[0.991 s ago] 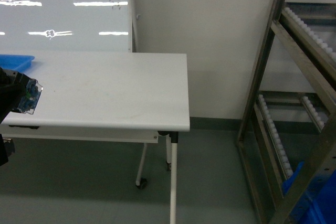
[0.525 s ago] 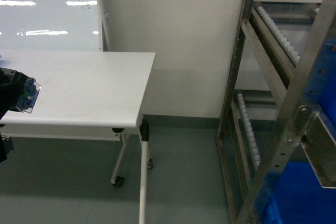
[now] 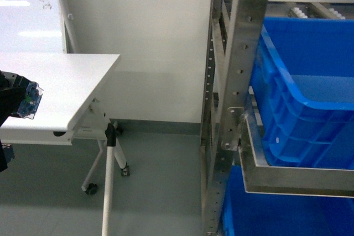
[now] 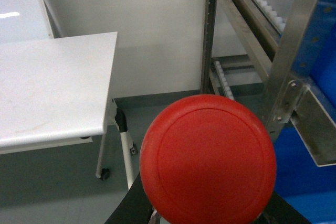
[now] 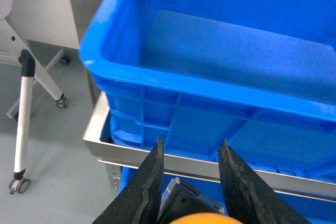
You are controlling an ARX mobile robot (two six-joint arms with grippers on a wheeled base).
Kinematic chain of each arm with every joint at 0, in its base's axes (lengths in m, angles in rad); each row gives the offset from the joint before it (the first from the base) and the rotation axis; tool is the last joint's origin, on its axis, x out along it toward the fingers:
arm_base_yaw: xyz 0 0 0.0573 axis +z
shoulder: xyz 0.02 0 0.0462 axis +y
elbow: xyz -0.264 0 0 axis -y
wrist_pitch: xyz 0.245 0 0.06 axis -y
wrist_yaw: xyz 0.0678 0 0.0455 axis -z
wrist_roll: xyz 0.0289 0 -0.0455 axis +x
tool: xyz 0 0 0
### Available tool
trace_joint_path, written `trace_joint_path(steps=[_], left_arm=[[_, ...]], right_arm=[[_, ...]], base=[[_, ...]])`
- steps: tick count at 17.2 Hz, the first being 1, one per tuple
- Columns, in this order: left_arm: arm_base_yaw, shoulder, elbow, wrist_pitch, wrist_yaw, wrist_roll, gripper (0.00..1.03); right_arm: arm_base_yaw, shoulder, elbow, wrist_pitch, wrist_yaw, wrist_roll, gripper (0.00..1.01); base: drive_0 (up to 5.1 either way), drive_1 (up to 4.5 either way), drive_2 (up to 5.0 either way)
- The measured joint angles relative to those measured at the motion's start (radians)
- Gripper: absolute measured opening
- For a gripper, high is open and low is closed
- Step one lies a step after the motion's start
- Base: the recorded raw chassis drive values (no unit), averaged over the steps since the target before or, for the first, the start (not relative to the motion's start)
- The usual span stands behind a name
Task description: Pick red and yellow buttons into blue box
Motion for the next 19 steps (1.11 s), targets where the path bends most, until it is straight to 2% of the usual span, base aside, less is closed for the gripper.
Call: trace_joint_path(steps=[19], left_arm=[[0.000, 0.001, 0.000, -0.001, 0.001, 0.000, 0.22]], right_arm=[[0.000, 0.000, 0.000, -0.001, 0.000, 0.000, 0.29]], base=[[5.0, -2.37, -2.4]])
